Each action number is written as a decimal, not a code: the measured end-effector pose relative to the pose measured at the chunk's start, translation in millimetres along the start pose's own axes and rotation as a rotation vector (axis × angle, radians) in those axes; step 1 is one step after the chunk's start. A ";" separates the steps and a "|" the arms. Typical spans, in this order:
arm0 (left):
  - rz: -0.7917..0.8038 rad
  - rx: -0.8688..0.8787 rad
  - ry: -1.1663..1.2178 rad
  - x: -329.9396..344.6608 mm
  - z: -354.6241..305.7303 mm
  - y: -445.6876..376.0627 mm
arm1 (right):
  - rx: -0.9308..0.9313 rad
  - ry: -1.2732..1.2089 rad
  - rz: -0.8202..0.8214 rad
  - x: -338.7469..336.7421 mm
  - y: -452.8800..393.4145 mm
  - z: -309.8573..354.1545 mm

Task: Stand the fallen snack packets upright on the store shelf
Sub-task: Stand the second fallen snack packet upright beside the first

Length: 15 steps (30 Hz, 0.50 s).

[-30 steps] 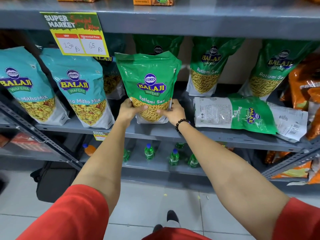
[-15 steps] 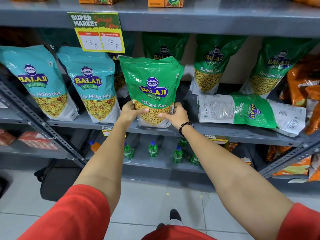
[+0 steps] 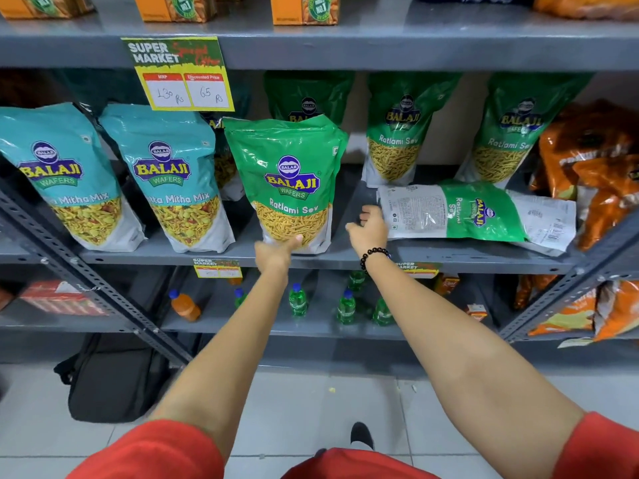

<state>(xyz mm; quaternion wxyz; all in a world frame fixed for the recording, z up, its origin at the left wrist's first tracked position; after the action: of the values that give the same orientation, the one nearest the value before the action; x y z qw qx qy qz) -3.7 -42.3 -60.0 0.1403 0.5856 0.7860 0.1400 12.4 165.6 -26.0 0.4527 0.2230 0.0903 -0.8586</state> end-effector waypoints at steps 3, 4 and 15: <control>0.023 -0.024 0.130 31.0 9.3 23.7 | 0.117 -0.071 -0.207 -35.4 -1.7 -11.2; 0.067 -0.030 0.143 44.4 10.1 30.6 | 0.156 -0.084 -0.265 -47.8 -3.0 -16.1; 0.420 0.138 -0.099 221.1 -51.4 92.8 | 0.602 -0.513 -0.282 -137.0 -39.1 -102.0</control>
<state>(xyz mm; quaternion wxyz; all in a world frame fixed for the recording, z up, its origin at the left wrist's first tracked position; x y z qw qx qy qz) -2.4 192.6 10.5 0.1058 0.7508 0.6467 0.0831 78.4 325.5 -54.3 0.2532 0.1097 -0.2504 -0.9280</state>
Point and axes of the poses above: each hand's wrist, its own y-axis away from the middle knuckle, its own x-axis out of the palm, z = x × y, the point moved 6 cm from there along -y, towards the middle knuckle, and after that the axes turned 6 degrees about y, right-handed, at the moved point
